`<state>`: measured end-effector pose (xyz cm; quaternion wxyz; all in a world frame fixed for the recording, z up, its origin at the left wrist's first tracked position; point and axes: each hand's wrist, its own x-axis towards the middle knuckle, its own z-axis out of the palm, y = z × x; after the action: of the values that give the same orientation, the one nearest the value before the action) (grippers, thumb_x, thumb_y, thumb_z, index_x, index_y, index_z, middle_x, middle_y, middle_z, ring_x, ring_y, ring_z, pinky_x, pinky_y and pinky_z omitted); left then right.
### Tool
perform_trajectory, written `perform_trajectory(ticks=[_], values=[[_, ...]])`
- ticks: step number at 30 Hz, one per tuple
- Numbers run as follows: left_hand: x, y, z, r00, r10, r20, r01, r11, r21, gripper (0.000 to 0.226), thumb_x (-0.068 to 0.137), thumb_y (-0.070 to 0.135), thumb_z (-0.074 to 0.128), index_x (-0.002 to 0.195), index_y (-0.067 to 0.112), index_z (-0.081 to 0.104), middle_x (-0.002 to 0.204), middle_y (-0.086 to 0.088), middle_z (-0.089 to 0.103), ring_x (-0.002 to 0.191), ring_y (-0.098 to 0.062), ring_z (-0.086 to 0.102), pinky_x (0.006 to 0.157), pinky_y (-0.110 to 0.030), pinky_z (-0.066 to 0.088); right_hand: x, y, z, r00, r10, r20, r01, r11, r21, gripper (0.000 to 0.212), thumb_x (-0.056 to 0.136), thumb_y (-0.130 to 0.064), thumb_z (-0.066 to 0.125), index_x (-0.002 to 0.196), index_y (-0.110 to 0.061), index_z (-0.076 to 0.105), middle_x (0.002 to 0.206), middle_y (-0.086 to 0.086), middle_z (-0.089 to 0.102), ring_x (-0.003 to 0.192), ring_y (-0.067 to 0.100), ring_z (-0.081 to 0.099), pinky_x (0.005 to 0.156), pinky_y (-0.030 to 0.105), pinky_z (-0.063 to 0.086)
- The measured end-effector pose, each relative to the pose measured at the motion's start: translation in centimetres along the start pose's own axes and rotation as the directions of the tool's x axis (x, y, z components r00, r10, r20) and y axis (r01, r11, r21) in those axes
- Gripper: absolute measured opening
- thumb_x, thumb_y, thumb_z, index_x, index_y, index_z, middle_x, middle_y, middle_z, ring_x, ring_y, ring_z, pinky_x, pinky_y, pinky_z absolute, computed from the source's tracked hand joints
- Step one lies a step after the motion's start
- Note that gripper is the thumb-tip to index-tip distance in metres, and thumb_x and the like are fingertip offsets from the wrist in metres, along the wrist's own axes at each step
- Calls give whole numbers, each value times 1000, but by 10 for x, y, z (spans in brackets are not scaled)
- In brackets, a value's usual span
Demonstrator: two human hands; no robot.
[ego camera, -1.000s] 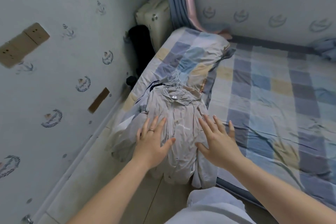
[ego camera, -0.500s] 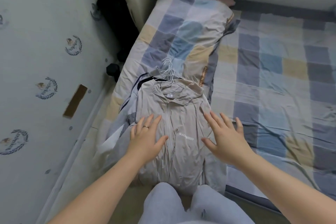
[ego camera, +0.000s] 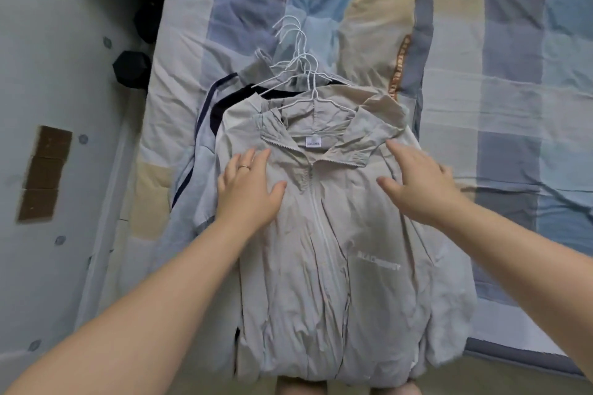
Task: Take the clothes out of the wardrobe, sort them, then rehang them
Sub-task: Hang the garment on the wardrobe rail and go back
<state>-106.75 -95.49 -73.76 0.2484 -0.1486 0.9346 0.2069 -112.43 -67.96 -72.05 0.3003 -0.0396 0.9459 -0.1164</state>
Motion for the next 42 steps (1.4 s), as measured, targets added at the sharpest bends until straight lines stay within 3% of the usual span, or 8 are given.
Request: perform_trajectory(ticks=[6,12,18,24,27,31,36,42], values=[[84,-14,2,985,56,-165,-55,998,8,62,95,38,55,151,29,31,160,1,29,147,-25,18,117,-48,18,90,6,29,997,1,-78,-5,999,-44,69,90,-33,52,152,-24,23,156,0,29,142,24,26,107,49,27],[114,-11,-4,983,47,-178,-39,998,50,46,97,29,55,142,25,46,142,-11,47,134,-35,36,106,-49,32,122,12,34,999,50,-9,-51,997,-60,60,89,-32,49,146,-23,30,146,10,42,132,35,42,104,52,35],[89,-5,-14,963,126,-239,-160,979,-125,25,98,9,53,120,3,62,123,-19,56,119,-35,49,102,-42,39,109,15,16,999,19,27,-18,1000,-9,57,90,-28,51,144,-22,35,141,12,45,127,34,46,103,51,40],[16,9,-34,943,125,-308,-205,948,-244,16,95,3,53,105,5,65,109,-11,59,107,-30,54,94,-42,43,62,31,-9,999,-25,24,24,1000,20,44,92,-22,50,136,-19,48,137,7,50,121,32,50,99,48,42],[-36,18,-42,936,83,-342,-168,959,-228,15,94,4,53,103,8,66,108,-8,60,105,-32,56,94,-52,43,26,40,-26,994,-45,104,46,999,-9,37,93,-23,52,130,-21,52,132,8,51,117,31,52,98,46,43],[-113,38,-56,914,-23,-405,-82,967,-239,15,95,7,55,103,12,66,109,-5,61,106,-31,57,96,-46,36,-31,42,-53,965,-126,228,136,990,-31,40,92,-20,55,131,-20,48,131,10,51,113,32,53,92,40,44],[-212,53,-74,873,-150,-465,-11,945,-326,16,95,9,55,104,15,67,109,-4,63,106,-34,57,98,-50,42,-106,35,-89,949,-269,165,270,963,17,10,98,-15,44,99,-18,53,97,10,61,82,27,51,68,32,37],[-329,56,-81,796,-240,-555,-33,899,-436,16,94,4,56,101,9,69,99,-5,62,100,-30,60,93,-47,47,-202,26,-127,881,-469,53,466,883,59,22,100,-15,44,82,-14,57,68,-6,53,63,17,49,53,27,34]])
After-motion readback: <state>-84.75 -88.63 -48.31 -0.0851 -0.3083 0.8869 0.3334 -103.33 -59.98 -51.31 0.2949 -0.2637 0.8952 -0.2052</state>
